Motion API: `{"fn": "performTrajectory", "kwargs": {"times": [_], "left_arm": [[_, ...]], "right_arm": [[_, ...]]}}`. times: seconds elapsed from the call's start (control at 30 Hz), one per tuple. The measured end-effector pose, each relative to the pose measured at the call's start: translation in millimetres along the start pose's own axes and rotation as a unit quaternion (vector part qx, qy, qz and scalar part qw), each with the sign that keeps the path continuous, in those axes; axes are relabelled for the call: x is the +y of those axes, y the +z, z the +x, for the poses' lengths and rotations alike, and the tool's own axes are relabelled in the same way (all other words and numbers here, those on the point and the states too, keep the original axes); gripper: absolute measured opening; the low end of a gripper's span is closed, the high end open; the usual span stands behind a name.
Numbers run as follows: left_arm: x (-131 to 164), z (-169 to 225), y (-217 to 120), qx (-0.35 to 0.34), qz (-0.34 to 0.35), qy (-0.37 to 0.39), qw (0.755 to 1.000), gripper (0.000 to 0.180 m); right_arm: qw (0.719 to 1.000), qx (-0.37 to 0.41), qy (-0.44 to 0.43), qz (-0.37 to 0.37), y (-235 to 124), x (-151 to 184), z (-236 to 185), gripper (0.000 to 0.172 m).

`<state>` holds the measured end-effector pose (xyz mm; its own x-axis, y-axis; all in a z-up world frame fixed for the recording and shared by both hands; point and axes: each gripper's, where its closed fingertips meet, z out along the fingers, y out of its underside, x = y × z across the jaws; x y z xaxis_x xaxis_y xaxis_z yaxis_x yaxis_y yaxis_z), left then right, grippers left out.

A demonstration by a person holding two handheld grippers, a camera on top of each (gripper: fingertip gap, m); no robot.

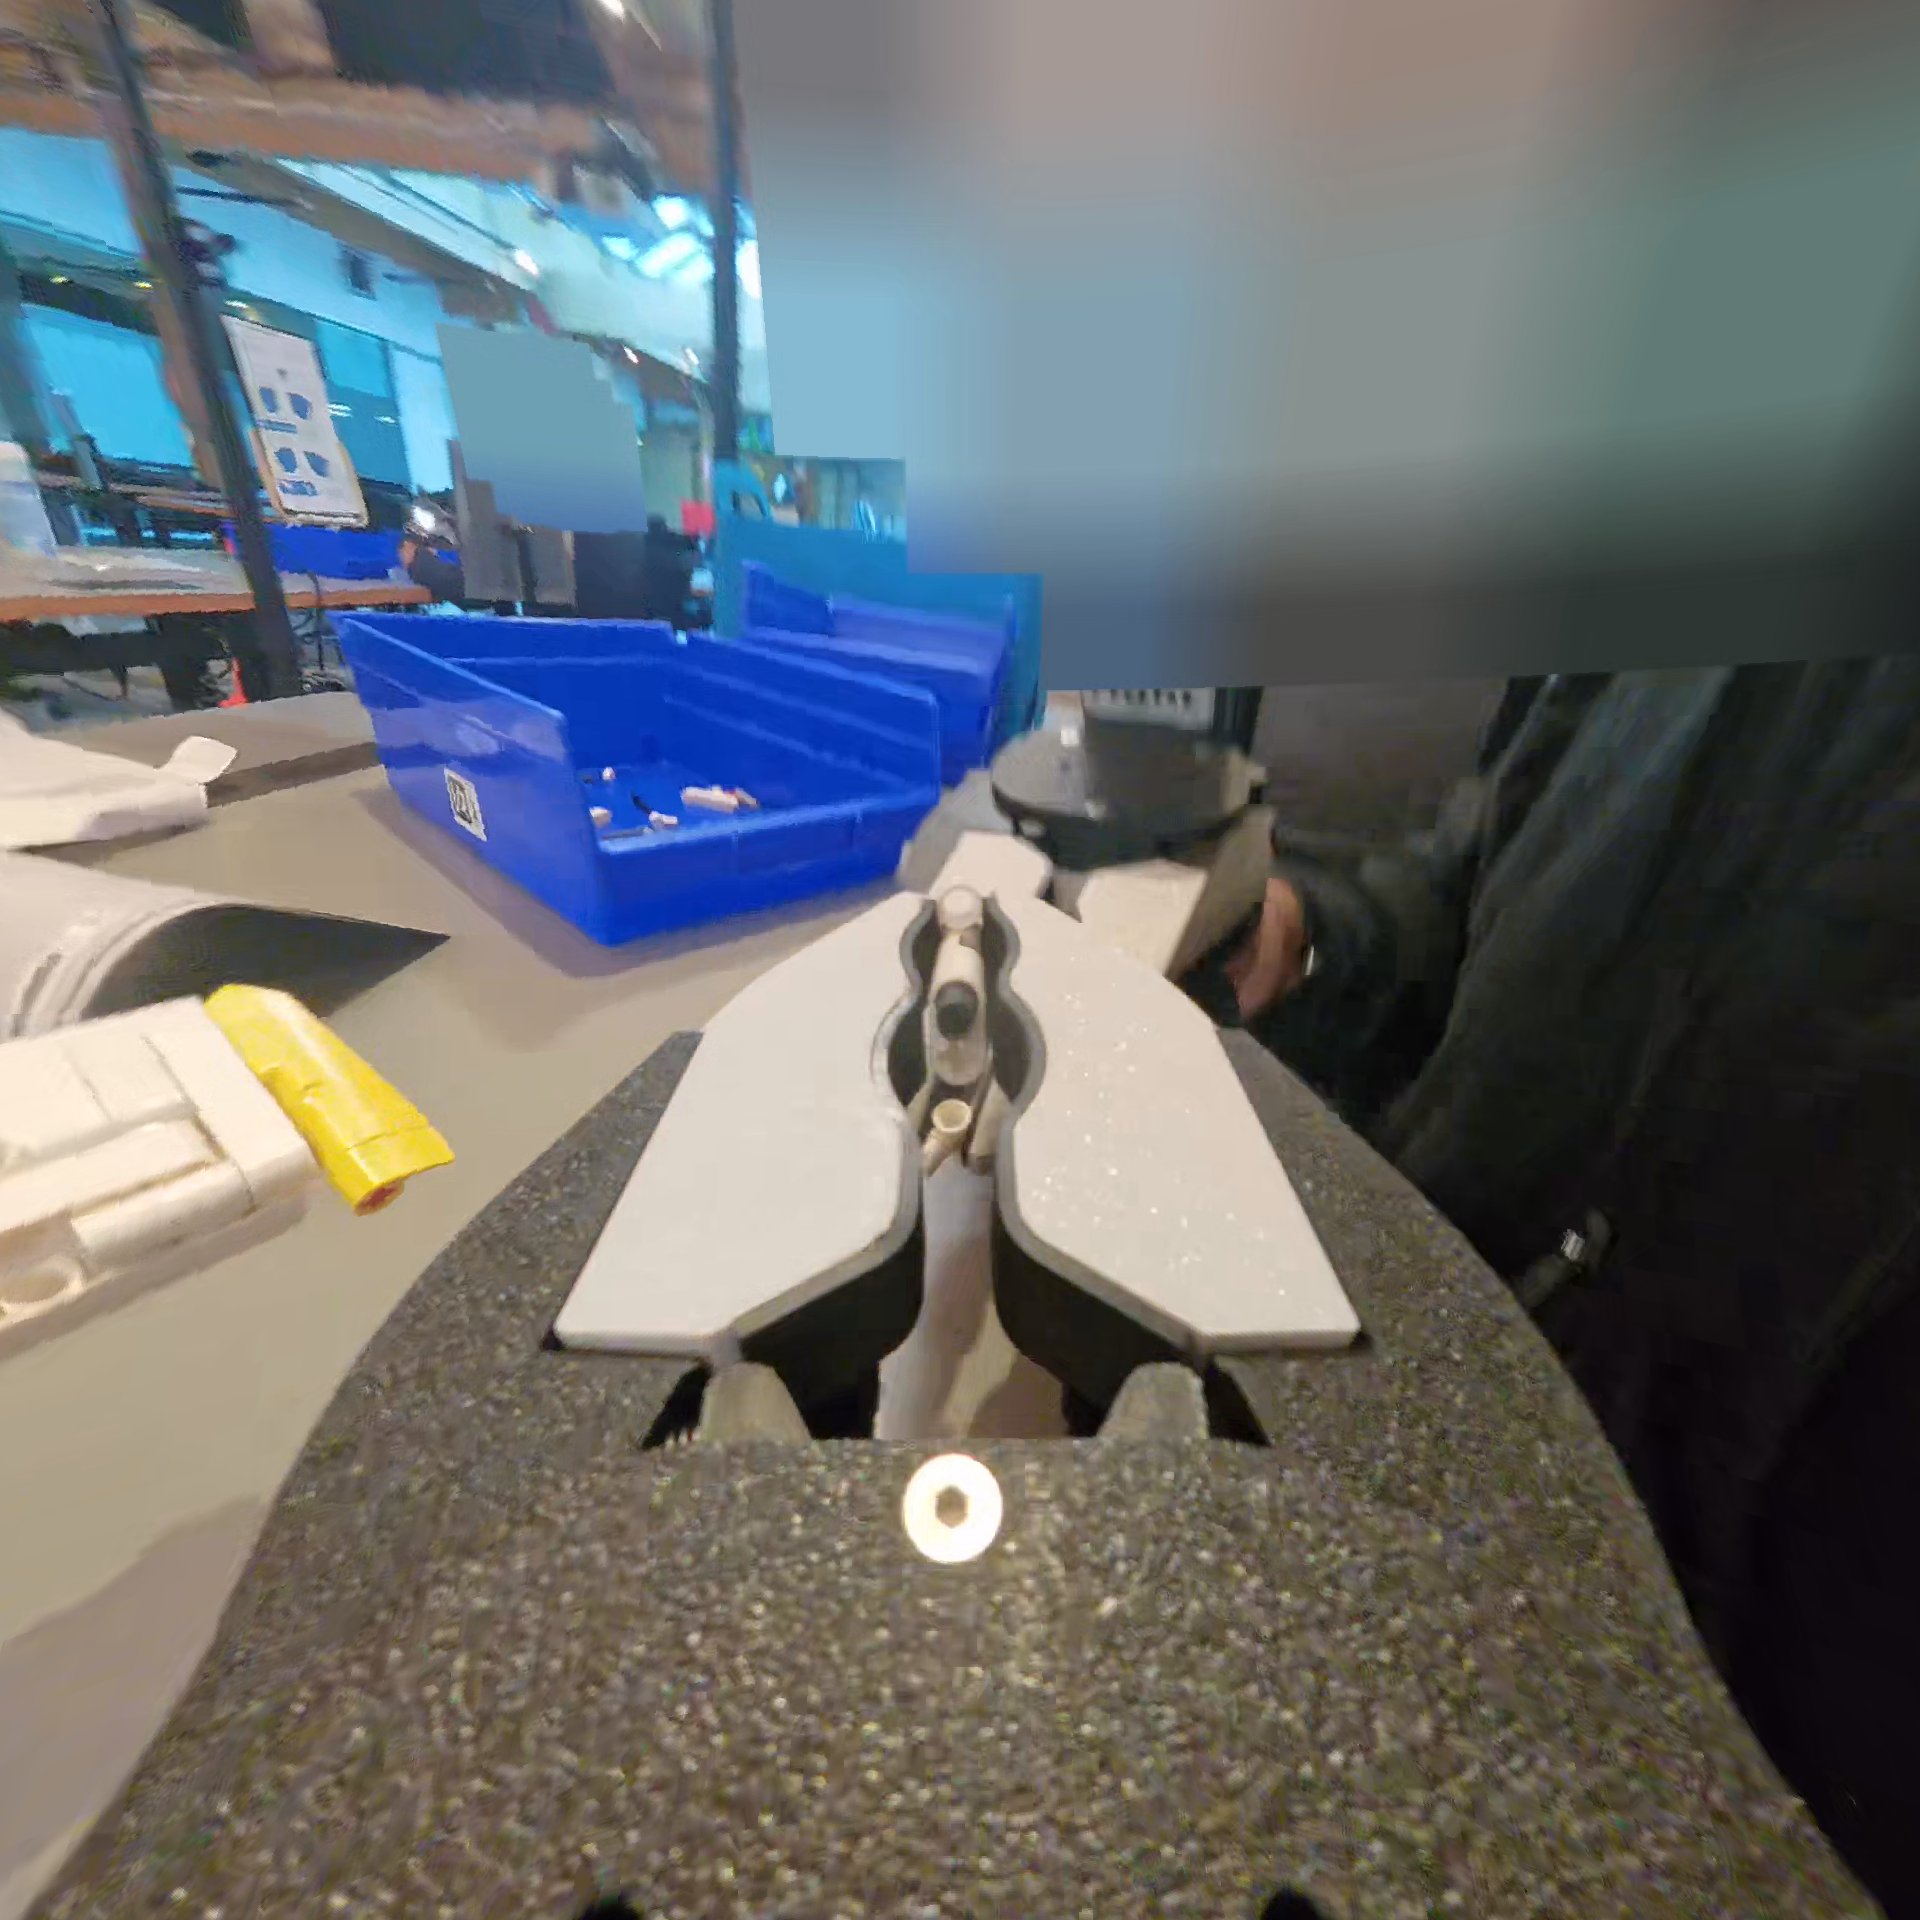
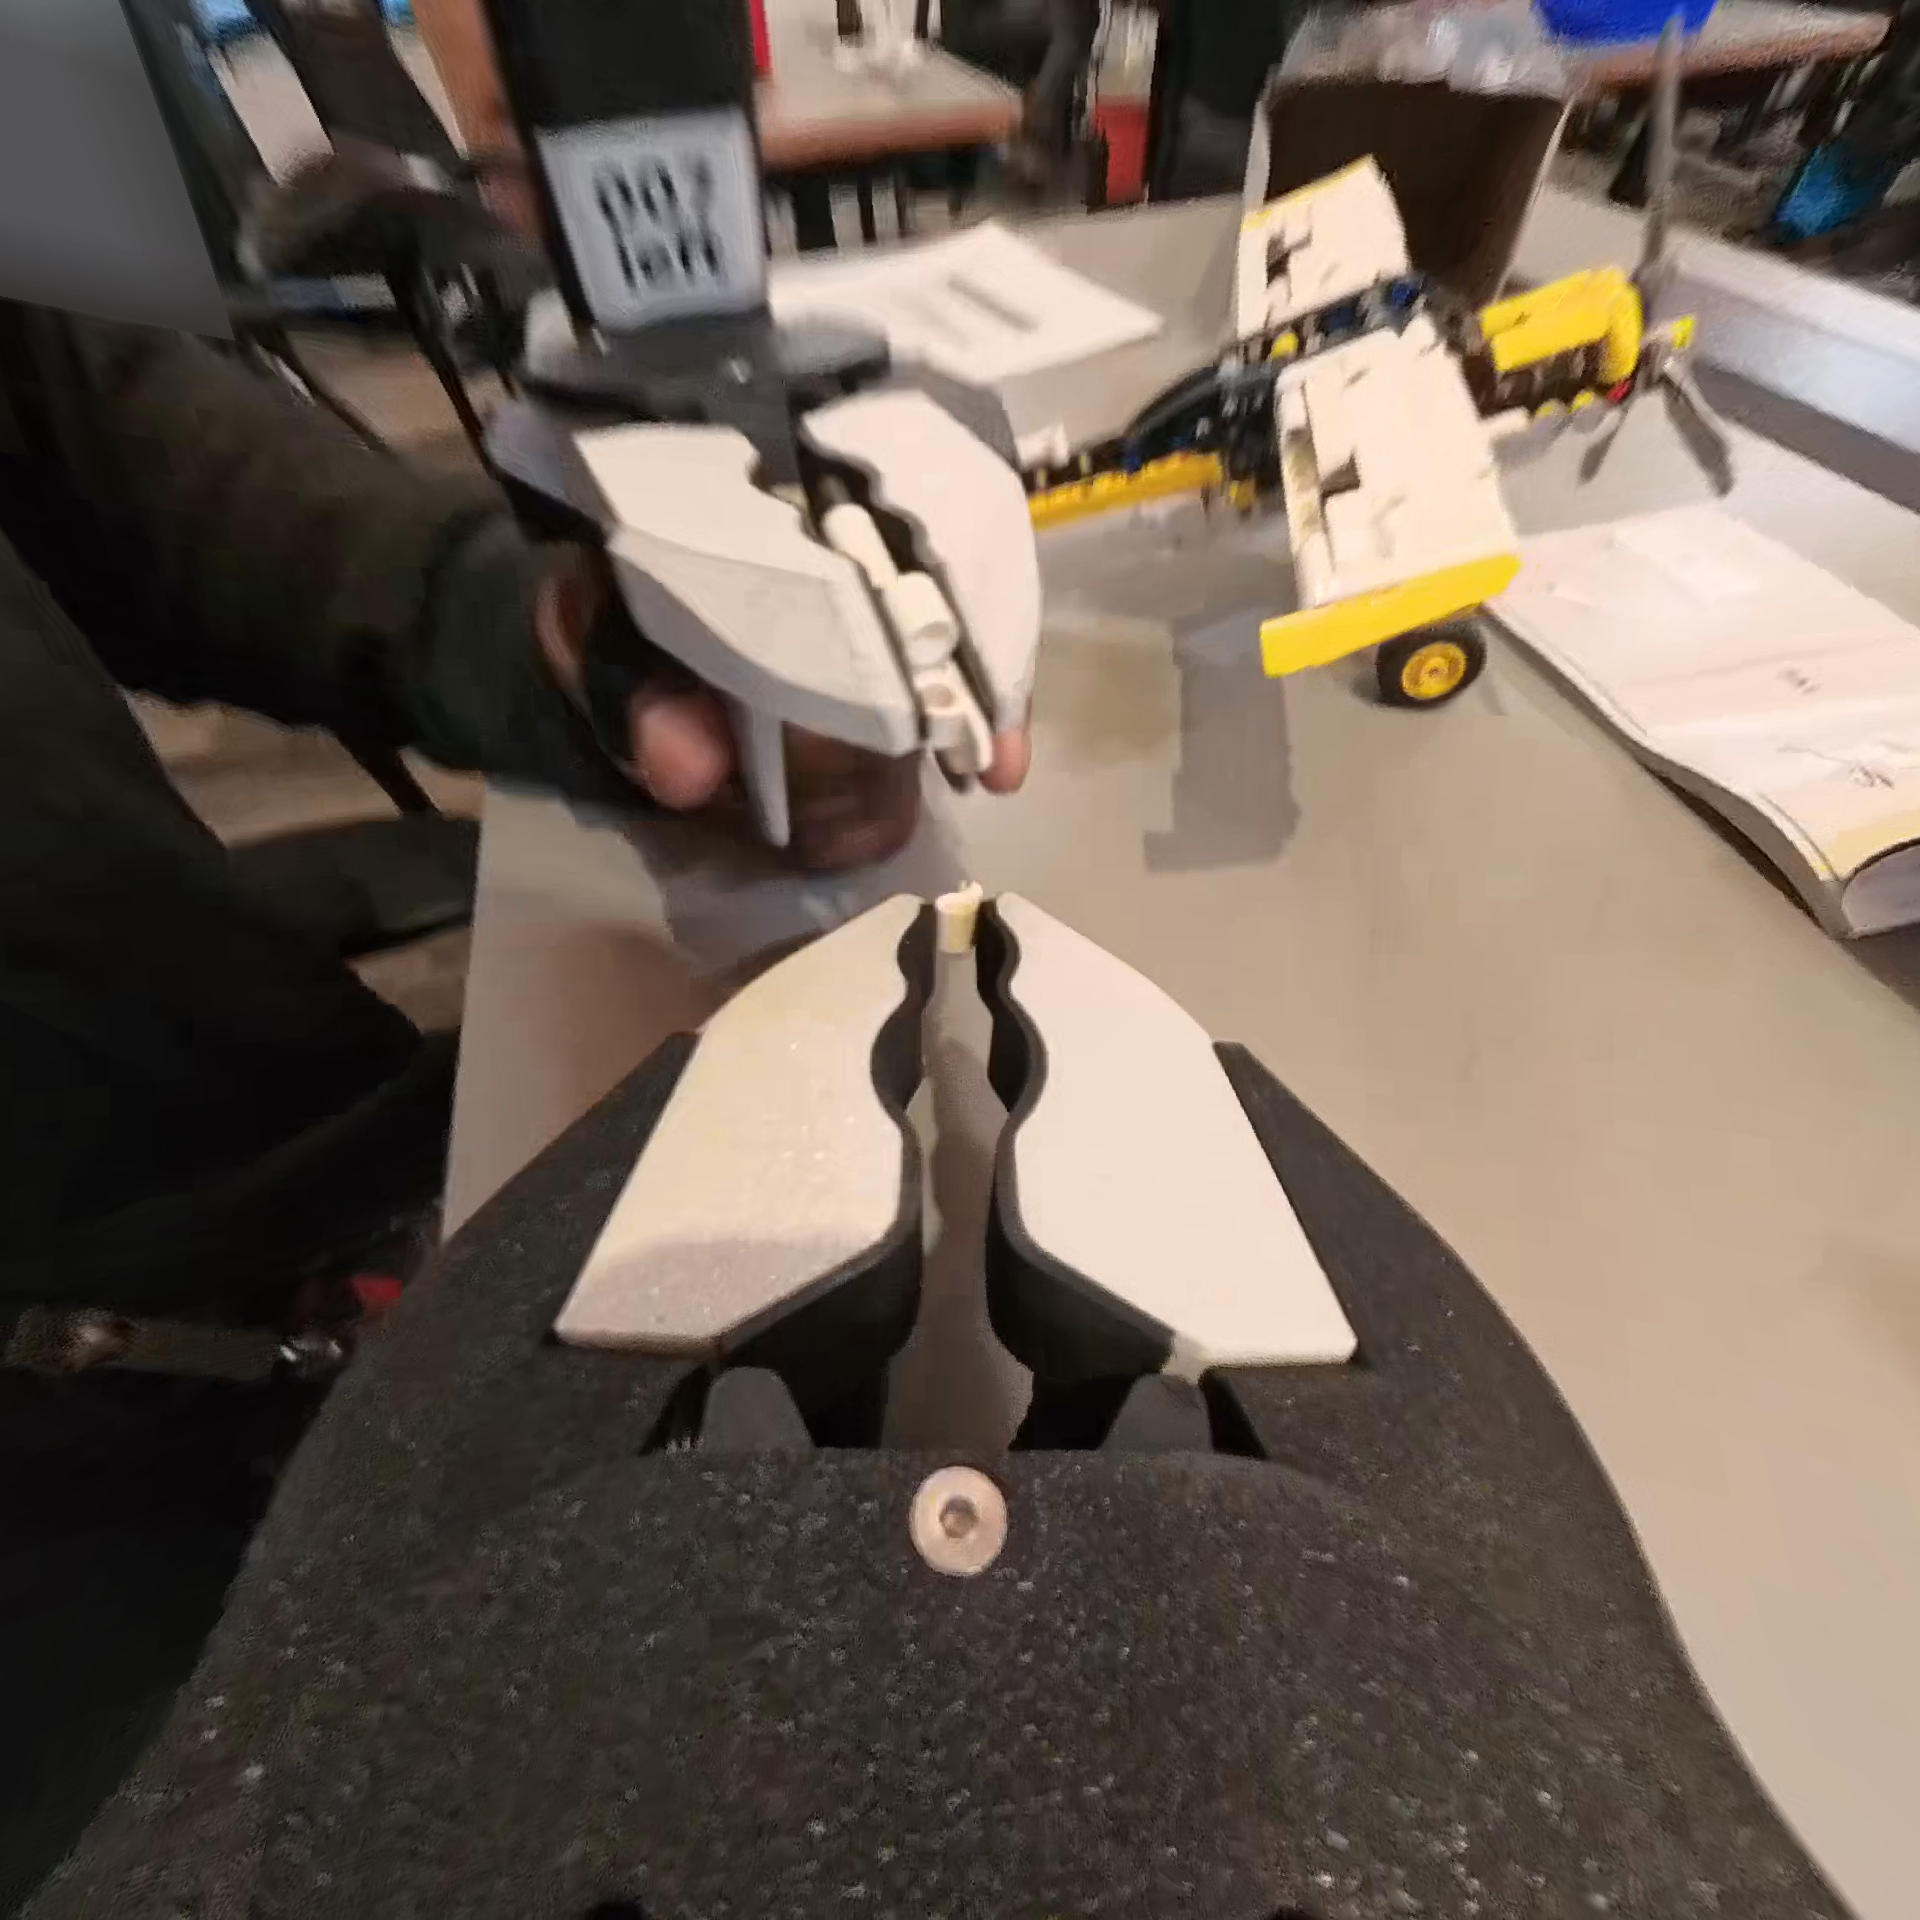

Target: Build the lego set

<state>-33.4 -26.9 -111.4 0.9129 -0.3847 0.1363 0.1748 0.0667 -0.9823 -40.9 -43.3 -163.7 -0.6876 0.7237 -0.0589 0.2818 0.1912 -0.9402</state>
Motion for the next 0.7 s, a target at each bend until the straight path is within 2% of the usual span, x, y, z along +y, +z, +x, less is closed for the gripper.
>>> {"fn": "performTrajectory", "kwargs": {"times": [0.07, 0.17, 0.3, 0.4, 0.5, 0.7], "left_arm": [[-11, -11, 0, -0.012, 0.054, -0.088, 0.995, 0.008], [-20, -28, -3, -0.026, 0.121, -0.203, 0.971, 0.008], [-20, -44, -6, -0.035, 0.177, -0.317, 0.931, 0.008], [-14, -47, -2, -0.035, 0.204, -0.396, 0.894, 0.007], [-8, -43, 3, -0.026, 0.218, -0.439, 0.871, 0.007], [-2, -41, 6, -0.024, 0.228, -0.472, 0.852, 0.007]], "right_arm": [[0.999, -0.007, 0.018, 0.037, -1, -11, -1, 0.007], [0.997, 0.013, 0.009, 0.080, -4, -26, 1, 0.007], [0.988, 0.057, 0.012, 0.140, -13, -45, 13, 0.007], [0.986, 0.077, 0.020, 0.149, -14, -48, 20, 0.007], [0.986, 0.088, 0.019, 0.143, -12, -46, 21, 0.007], [0.985, 0.121, 0.007, 0.126, -9, -40, 25, 0.007]]}}
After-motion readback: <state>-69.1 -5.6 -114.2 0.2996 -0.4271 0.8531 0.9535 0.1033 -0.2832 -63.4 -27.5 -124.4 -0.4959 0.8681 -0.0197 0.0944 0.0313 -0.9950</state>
